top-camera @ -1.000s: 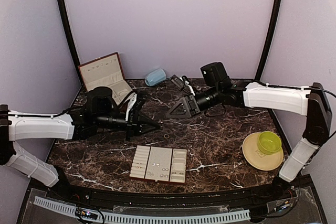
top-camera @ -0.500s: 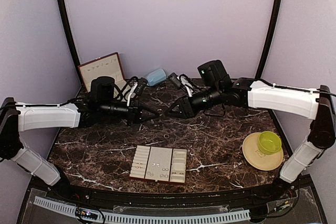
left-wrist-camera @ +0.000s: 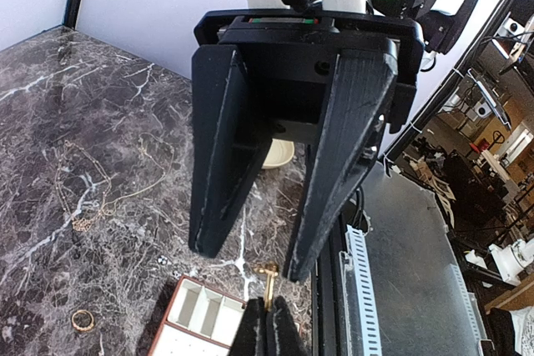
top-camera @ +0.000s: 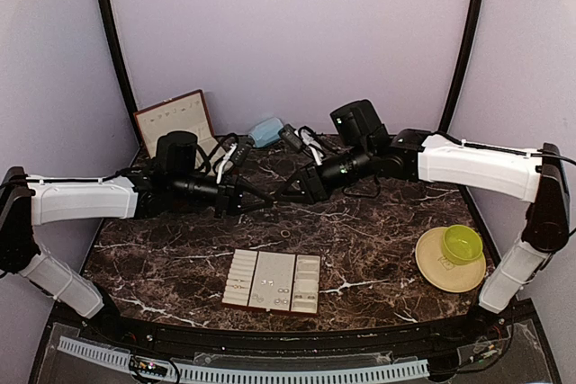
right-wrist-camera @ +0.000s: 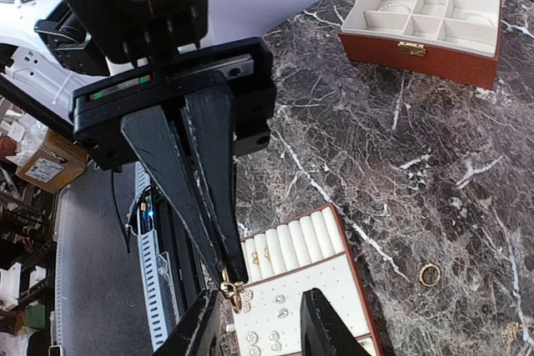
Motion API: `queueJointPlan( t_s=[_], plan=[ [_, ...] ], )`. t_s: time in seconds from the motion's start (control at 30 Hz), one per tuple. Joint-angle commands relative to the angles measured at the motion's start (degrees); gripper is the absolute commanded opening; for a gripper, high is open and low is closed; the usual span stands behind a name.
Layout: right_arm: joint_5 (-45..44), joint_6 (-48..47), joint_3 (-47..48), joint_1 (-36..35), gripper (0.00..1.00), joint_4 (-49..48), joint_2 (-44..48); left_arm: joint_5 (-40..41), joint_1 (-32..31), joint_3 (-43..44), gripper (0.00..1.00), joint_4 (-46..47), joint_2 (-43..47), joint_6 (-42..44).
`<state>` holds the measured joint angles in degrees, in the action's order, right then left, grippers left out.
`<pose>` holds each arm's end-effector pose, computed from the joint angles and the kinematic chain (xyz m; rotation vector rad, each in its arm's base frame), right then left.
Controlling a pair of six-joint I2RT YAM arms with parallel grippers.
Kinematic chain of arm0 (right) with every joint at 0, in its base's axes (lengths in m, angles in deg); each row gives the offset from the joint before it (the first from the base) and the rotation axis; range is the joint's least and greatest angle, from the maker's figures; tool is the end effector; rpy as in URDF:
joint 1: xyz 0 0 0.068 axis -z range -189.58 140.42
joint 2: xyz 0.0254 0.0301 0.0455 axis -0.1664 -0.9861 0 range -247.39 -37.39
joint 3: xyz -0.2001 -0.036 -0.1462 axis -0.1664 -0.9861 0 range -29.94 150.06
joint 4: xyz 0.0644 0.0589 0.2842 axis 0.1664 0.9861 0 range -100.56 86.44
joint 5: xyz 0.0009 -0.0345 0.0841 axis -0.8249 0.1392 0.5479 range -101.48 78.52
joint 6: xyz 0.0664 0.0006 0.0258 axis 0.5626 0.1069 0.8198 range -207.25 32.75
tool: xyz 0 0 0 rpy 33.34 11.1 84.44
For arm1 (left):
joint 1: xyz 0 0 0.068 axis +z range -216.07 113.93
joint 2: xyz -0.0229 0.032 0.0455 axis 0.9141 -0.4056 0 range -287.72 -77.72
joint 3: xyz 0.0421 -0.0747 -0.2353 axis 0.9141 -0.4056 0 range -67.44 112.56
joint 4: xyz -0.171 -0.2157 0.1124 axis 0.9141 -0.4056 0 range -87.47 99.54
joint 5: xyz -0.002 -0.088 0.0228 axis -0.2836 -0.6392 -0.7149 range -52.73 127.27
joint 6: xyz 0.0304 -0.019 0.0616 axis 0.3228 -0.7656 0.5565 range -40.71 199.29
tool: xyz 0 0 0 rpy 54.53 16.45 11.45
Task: Organize the mixed jewelry
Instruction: Pass from the left arm to the right
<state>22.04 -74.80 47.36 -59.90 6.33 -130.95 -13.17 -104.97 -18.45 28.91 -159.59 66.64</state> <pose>0.2472 0.3487 0.2650 -1.0935 2.0398 1.2313 0.2553 -0.2639 0.2227 1.0786 1.6301 -1.4053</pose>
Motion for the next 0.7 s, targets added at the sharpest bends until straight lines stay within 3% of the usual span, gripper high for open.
queueJointPlan(
  t_s=[0.0, 0.67],
  plan=[
    [3.49, -1.0, 2.66, -0.47, 0.32, 0.23, -1.52, -2.09, -0.06, 1.87, 0.0, -1.46, -0.13, 0.7],
    [3.47, -1.64, 3.88, -0.65, 0.05, 1.14, -2.33, -2.31, -0.08, 2.2, 0.0, -2.31, -0.89, 1.22]
  ],
)
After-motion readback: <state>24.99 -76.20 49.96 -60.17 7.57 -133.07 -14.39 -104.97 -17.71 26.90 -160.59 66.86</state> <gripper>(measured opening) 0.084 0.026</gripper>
